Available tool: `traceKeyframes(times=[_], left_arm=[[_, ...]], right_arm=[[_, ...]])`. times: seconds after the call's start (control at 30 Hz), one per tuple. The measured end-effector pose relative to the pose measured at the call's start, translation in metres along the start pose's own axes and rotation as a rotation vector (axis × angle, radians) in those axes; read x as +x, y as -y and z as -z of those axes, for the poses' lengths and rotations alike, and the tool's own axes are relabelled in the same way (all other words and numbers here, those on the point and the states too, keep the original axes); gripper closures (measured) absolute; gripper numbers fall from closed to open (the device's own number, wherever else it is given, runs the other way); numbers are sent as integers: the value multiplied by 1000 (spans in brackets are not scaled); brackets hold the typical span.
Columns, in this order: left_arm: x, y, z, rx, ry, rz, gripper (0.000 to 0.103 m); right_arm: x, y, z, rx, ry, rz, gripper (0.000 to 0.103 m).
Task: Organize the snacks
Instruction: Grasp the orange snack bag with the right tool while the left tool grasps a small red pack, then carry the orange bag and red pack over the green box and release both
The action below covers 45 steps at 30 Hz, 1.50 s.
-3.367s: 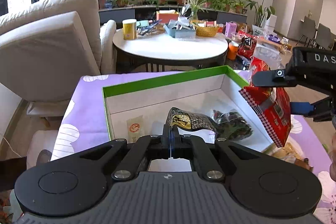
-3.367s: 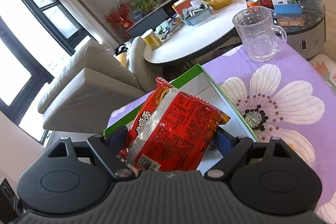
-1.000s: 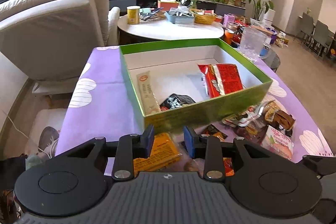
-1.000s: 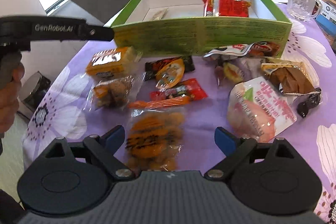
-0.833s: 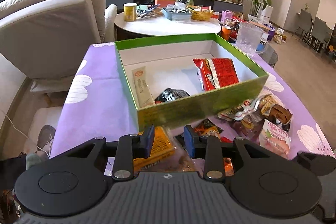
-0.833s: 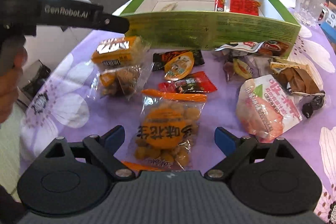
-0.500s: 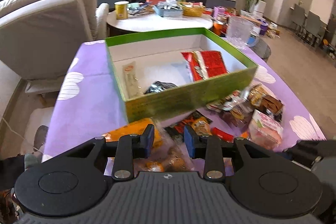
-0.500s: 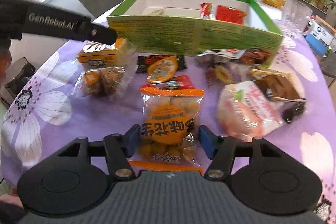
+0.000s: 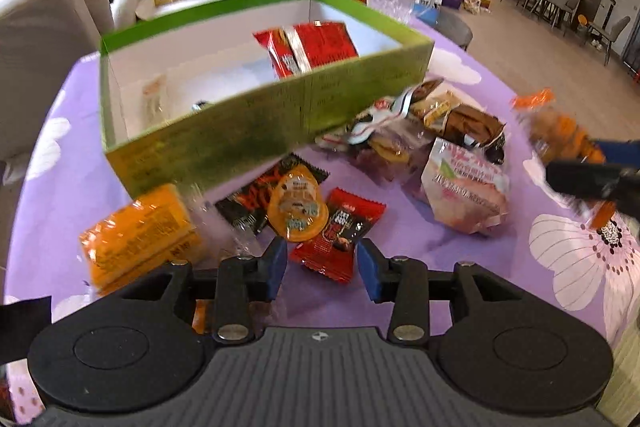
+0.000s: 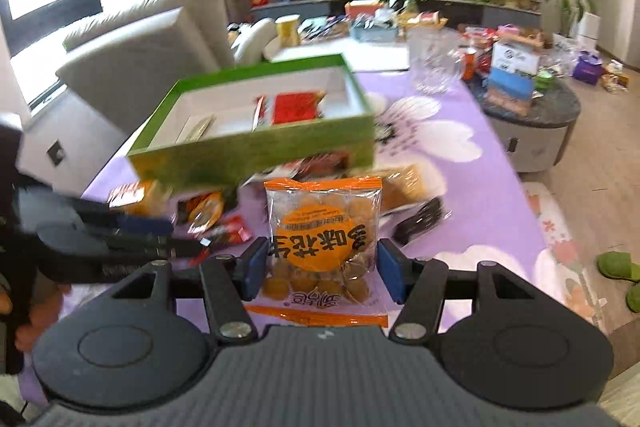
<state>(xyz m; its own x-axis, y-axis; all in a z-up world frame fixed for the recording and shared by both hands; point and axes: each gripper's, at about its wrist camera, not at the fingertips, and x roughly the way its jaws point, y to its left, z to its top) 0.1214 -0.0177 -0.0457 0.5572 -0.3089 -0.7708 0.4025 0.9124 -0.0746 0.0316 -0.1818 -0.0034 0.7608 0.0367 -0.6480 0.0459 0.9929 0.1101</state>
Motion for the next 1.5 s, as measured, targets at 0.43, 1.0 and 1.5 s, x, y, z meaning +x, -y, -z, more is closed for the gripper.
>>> traceKeyframes(times=[0.43, 1.0, 1.5], left_arm=[[8, 2, -3, 9, -15, 78, 69], [-73, -8, -42, -25, 280, 34, 69], [-31, -54, -83, -169, 307, -117, 69]], right_arm=[[13, 14, -6, 42, -13, -21, 41], [24, 3, -57, -49, 111, -15, 41], [80, -20, -89, -98, 86, -64, 41]])
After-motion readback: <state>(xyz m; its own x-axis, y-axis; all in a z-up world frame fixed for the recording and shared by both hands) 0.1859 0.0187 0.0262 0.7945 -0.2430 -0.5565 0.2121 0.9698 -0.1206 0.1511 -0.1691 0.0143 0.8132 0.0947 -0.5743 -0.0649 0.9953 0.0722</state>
